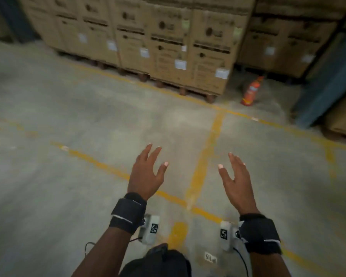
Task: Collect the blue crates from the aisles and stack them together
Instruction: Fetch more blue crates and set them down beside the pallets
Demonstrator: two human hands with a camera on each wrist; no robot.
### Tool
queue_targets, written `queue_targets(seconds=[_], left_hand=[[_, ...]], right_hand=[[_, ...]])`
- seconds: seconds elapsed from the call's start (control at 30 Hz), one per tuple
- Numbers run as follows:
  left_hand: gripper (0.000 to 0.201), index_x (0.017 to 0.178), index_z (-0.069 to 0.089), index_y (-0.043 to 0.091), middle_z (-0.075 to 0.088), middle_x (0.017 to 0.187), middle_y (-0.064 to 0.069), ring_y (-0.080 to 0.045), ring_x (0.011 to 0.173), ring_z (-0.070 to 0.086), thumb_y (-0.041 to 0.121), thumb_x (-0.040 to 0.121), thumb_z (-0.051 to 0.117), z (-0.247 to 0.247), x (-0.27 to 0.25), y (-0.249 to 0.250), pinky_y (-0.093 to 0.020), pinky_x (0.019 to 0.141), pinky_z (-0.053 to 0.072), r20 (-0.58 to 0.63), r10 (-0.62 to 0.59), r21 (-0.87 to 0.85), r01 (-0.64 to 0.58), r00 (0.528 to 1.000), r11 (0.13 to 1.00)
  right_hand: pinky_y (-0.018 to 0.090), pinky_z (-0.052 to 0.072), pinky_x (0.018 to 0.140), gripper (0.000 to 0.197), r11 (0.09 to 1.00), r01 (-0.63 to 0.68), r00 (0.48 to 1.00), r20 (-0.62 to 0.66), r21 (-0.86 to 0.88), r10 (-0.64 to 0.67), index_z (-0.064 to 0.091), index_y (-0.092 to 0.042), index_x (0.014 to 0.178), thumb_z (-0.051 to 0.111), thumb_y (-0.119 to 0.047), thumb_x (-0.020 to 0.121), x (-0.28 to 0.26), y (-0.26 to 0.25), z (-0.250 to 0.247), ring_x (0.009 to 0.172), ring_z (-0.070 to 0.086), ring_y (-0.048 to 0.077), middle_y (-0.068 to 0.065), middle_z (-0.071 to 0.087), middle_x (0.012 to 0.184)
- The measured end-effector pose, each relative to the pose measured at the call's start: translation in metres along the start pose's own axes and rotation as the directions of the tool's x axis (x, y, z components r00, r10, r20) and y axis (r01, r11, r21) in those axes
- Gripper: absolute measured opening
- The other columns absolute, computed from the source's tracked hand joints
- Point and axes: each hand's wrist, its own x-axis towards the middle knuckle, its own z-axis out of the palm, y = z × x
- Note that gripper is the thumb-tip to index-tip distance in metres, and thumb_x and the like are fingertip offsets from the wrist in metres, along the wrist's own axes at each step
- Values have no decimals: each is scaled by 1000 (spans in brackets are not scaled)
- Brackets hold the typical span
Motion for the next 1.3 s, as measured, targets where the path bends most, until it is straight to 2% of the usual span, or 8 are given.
queue_targets(seconds=[0.2,0.3,0.5,0.77,0.93,1.07,1.17,1.3], left_hand=[[55,143,52,31,34,160,5,-13,145,30,53,93,51,-121,7,-117,-40,112,38,-241,-206,4,213,948,977],[54,143,52,33,36,159,5,-14,144,33,53,93,51,-172,1,-162,-43,111,40,-351,-280,15,305,893,952],[49,143,50,35,35,159,5,-15,144,33,48,96,56,-257,-1,-248,-45,113,38,-508,-441,-41,490,740,871],[55,143,50,36,37,157,7,-14,143,36,56,92,50,-368,65,-388,-44,112,39,-592,-501,-10,615,632,788],[51,145,46,37,37,157,7,-14,143,35,51,97,54,-437,105,-466,-44,113,38,-598,-562,-4,699,571,715],[48,142,50,36,40,155,6,-14,142,35,51,97,54,-492,121,-530,-40,114,36,-651,-603,-62,760,461,647],[47,141,52,35,41,154,6,-14,141,36,48,96,57,-529,138,-588,-40,114,36,-666,-627,-96,786,405,611],[45,139,55,32,44,152,3,-16,139,39,46,96,57,-587,177,-683,-42,113,38,-695,-596,-97,768,403,633]], right_hand=[[35,12,122,61,976,210,941,259,58,-218,32,-37,155,50,-53,99,45,-136,148,154,10,12,-7,22,166],[36,12,123,60,952,294,876,375,85,-304,33,-37,155,49,-53,99,56,-194,211,154,10,12,-8,22,166],[34,12,124,60,880,447,706,540,161,-458,34,-36,154,48,-53,99,77,-294,341,153,14,13,-6,26,165],[38,15,125,59,832,491,556,643,258,-527,35,-36,154,49,-52,99,124,-426,530,153,16,12,-7,27,164],[38,18,124,59,808,495,465,688,318,-556,36,-36,154,51,-52,99,153,-515,643,153,17,13,-8,30,163],[41,20,124,64,781,501,361,731,372,-579,34,-42,153,46,-65,95,165,-585,731,153,16,9,-13,29,162],[42,21,123,65,773,509,309,757,380,-576,32,-44,153,43,-69,93,177,-634,802,153,15,8,-14,28,162],[44,20,123,64,752,533,287,753,388,-592,30,-45,153,43,-67,95,198,-701,903,153,13,10,-12,26,163]])
